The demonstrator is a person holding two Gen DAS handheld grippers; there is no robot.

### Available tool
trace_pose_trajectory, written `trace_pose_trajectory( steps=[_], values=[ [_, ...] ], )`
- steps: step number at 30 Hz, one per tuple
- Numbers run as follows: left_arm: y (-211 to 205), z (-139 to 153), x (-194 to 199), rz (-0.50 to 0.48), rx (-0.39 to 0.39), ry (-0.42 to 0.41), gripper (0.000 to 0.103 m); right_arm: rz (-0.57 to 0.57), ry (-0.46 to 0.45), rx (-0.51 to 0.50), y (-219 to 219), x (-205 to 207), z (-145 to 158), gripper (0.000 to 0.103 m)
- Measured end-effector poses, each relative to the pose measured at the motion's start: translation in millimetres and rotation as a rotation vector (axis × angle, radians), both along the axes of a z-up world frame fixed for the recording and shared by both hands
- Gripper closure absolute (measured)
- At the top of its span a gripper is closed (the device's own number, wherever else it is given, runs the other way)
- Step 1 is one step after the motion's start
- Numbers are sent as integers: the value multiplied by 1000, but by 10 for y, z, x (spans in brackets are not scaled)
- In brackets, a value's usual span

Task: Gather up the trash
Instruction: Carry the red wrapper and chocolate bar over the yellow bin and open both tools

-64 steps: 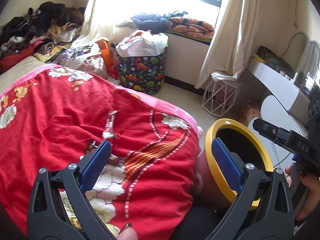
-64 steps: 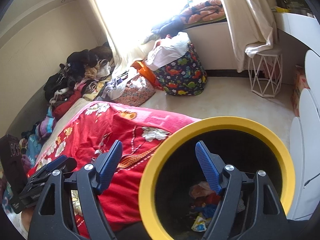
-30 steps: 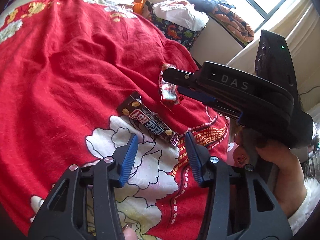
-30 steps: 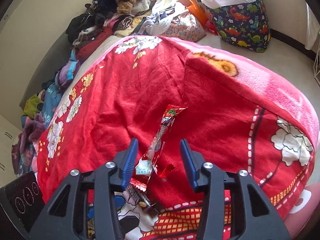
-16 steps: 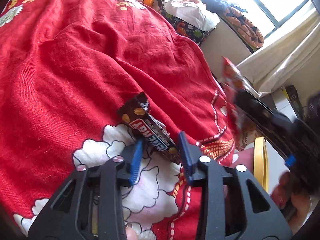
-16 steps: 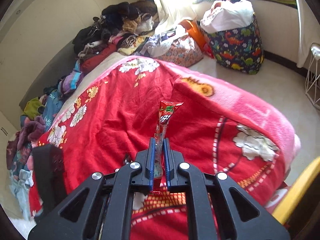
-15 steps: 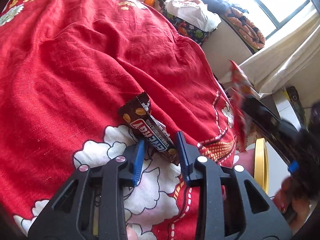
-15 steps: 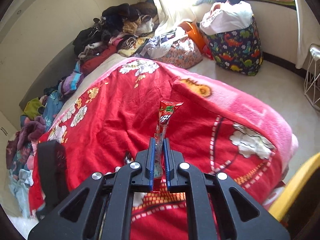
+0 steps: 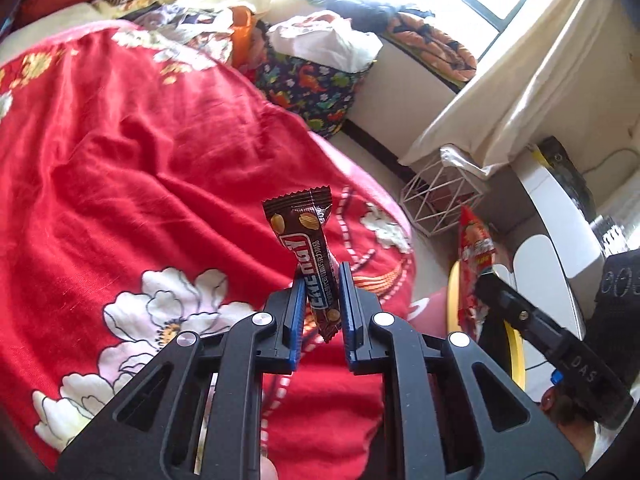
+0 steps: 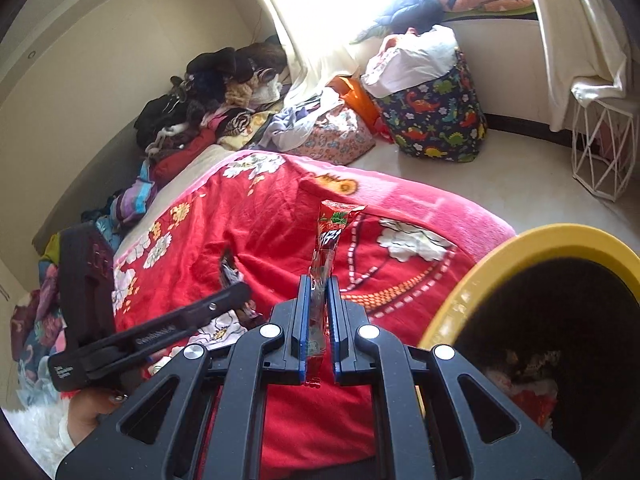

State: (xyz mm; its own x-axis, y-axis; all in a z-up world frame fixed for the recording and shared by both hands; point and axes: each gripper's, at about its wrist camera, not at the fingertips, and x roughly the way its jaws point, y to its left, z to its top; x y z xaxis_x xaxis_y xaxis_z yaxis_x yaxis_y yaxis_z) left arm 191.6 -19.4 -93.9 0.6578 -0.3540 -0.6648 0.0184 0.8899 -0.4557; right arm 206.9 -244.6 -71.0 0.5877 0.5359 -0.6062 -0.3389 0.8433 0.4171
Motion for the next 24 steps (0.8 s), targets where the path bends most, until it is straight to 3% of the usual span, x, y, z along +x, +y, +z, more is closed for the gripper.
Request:
trace_pose_trajectory(
  steps=[8,24],
  values=[
    [-387,259,-72,-88,18,-55,92,-75,-20,20,-388,-201,79,94],
    [-794,499,-296,-203,47,-127,92,-200,-12,16,-991,-533,76,94]
  ],
)
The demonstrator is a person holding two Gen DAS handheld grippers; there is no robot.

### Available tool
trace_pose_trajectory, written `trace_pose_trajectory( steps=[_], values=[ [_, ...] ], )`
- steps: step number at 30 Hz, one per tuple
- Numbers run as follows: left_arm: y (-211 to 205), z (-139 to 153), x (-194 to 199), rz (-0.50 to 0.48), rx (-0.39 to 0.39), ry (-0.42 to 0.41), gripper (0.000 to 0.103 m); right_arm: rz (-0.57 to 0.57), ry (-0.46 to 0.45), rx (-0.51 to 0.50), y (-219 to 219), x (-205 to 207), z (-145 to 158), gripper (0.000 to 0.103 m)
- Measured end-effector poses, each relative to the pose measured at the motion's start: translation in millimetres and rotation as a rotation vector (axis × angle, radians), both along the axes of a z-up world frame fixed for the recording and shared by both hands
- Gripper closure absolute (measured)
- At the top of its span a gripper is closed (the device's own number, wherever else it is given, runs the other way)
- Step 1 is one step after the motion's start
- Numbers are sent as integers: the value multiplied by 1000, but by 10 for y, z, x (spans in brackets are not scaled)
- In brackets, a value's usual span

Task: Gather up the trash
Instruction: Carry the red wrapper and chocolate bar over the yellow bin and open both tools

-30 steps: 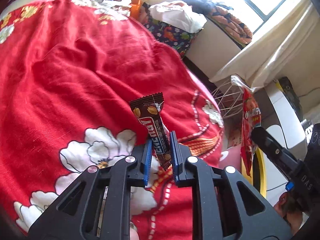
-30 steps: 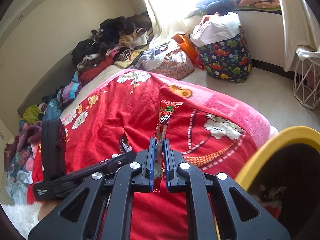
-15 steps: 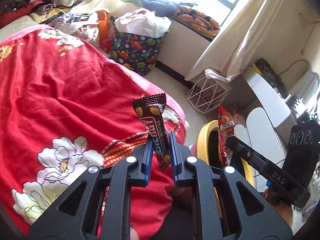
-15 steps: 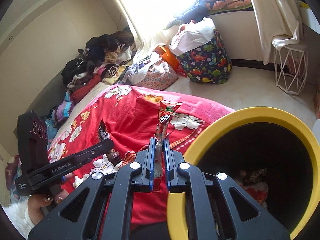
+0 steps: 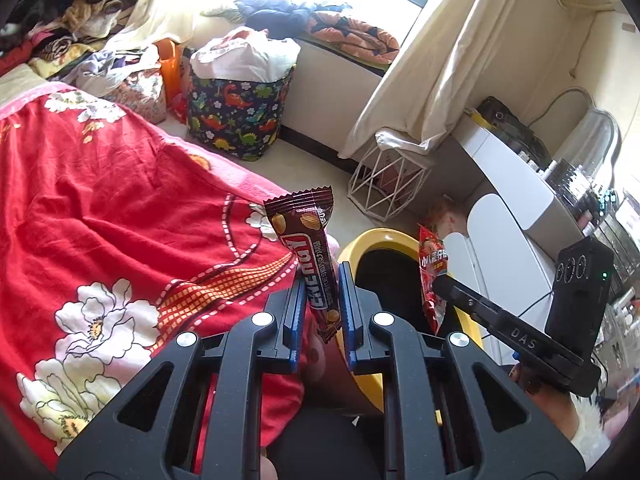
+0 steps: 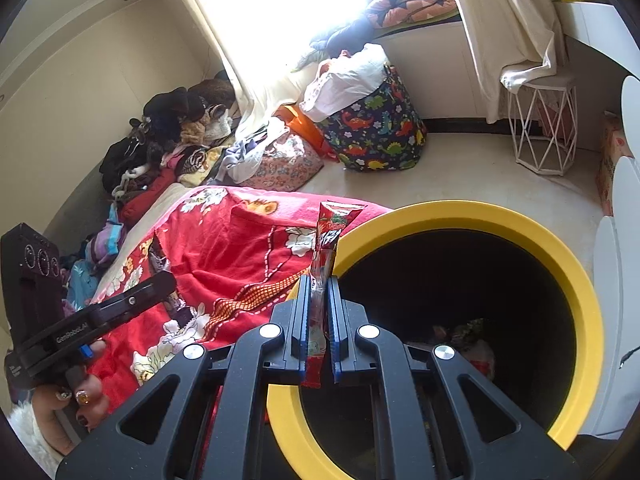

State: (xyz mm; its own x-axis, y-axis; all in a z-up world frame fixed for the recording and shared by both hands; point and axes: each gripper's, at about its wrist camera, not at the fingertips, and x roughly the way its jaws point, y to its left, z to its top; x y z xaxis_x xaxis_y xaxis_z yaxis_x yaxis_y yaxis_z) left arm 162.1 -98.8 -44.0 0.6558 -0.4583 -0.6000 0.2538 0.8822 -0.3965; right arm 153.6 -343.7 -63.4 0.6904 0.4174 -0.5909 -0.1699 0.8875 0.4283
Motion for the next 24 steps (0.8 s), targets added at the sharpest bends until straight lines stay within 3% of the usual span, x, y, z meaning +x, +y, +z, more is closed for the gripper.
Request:
trace_pose_trajectory(
  steps=[24],
  values=[
    [-615,27,-221,-151,68,-28,92,-170,36,73,-723,-225,-14,94]
  ],
)
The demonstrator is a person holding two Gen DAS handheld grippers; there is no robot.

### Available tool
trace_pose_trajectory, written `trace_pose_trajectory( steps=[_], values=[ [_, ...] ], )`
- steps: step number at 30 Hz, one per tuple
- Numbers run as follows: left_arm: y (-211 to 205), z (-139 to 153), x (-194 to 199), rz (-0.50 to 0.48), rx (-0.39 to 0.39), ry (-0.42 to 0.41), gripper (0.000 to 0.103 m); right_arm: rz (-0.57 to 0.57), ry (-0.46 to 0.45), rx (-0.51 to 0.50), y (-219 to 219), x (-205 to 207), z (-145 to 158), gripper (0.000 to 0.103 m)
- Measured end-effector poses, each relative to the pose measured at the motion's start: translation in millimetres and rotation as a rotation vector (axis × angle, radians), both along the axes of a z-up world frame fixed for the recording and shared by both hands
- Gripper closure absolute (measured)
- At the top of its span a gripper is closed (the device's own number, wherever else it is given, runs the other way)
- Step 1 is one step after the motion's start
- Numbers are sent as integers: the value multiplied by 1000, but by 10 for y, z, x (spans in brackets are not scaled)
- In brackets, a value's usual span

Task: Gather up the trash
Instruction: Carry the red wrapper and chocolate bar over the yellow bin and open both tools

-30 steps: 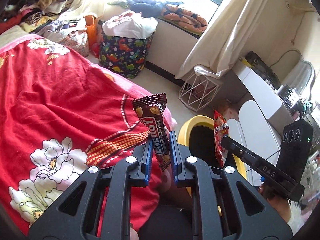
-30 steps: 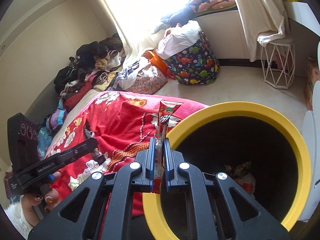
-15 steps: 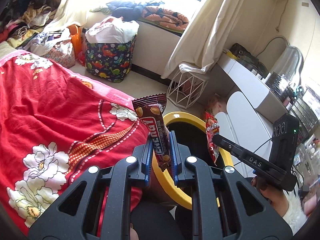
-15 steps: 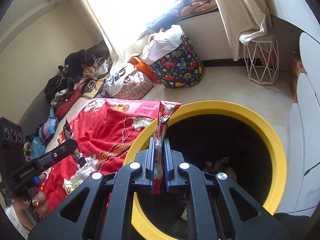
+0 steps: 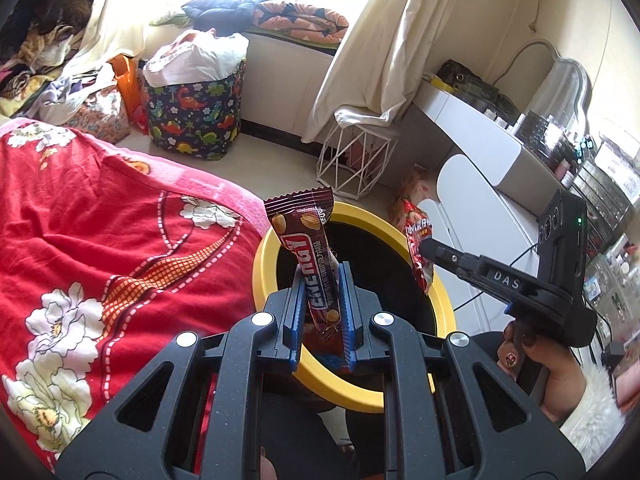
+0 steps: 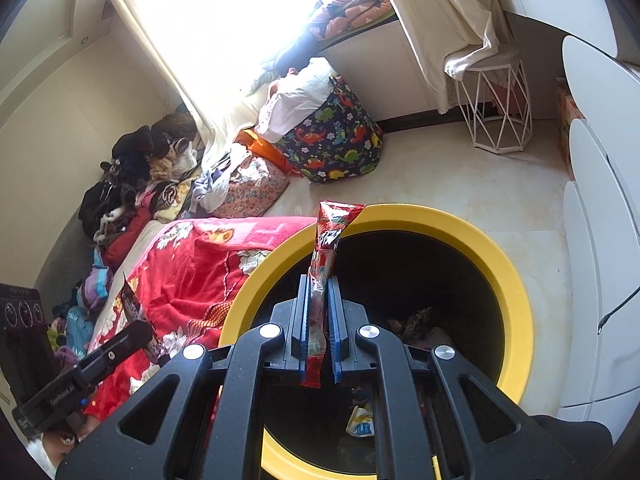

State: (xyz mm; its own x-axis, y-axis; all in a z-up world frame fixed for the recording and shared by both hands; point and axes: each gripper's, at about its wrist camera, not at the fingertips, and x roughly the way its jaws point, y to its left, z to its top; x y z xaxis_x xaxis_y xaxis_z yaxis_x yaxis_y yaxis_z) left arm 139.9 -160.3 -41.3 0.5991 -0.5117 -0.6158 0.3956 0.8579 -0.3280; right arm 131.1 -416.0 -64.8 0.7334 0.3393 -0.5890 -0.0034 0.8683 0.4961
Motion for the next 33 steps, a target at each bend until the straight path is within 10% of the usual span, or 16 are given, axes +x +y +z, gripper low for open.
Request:
trace_pose_trajectory(
  steps=[29,33],
  values=[
    [-666,-398,0,-161,108,80,92,-17,59,1,-67,84,-162,92],
    [-667,-426,16,-160,110,88,78,-25,73,14,-80,89,-186,62]
  ],
)
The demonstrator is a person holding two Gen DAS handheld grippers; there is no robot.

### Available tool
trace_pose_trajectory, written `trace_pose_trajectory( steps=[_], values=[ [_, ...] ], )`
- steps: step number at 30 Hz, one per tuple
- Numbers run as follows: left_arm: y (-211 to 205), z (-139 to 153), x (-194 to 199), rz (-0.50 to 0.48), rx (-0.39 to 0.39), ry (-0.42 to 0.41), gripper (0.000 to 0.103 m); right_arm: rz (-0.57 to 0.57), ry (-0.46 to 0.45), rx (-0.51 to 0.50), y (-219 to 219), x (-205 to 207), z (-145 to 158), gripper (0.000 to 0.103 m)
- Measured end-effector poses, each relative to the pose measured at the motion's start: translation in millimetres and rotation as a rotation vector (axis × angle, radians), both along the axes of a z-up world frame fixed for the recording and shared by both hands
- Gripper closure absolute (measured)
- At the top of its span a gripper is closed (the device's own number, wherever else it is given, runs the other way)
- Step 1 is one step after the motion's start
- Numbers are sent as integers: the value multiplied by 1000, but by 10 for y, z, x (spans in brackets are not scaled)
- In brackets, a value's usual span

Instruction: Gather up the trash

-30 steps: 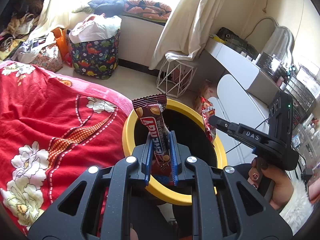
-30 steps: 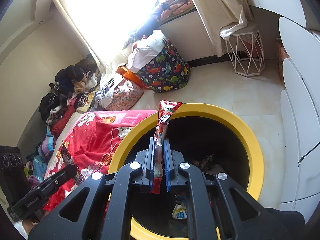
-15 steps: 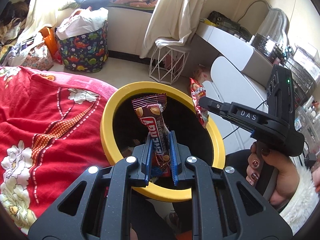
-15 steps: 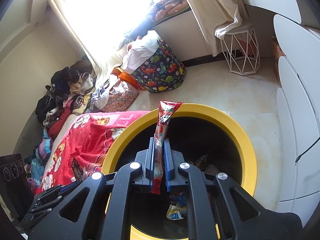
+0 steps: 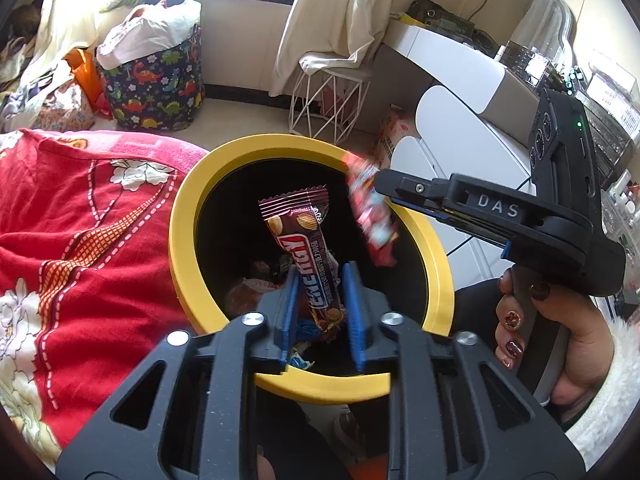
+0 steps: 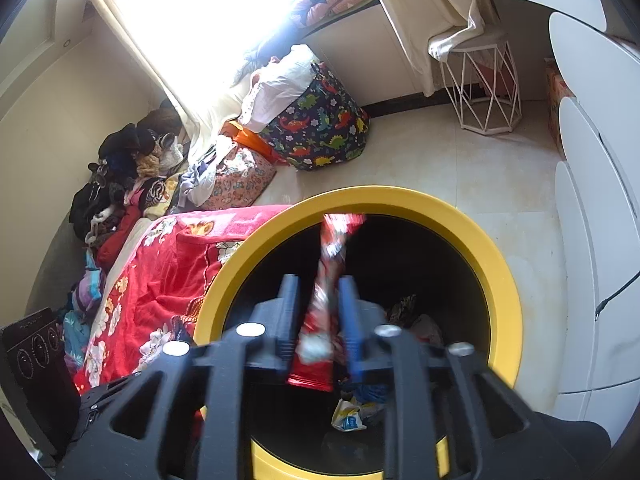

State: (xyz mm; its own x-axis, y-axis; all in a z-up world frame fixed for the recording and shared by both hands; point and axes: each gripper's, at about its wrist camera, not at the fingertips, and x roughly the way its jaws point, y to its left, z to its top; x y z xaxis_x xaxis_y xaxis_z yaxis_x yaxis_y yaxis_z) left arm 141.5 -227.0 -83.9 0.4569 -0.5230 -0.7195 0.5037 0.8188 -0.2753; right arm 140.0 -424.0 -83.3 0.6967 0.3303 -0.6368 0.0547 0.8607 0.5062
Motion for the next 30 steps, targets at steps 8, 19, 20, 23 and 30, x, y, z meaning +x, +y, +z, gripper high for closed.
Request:
trace_pose_trajectory(
  steps=[8,19,20,23,30],
  values=[
    [123,71,-42,31,15,-36,42,-41,-18,1,-29,-86,69,39],
    [461,300,-136,100,9,-116,11,-62,-107,-56,85,-398,351,14],
    [485,319,-144,105,10,-122,11,-62,-120,-63,113,-434,385,12],
    [575,368,-185,123,16,-146,11,-55,-146,-81,171,-509,454,9],
    [840,468,-256,201,14,-181,11,-41,-197,-147,349,-658,560,7]
  ],
)
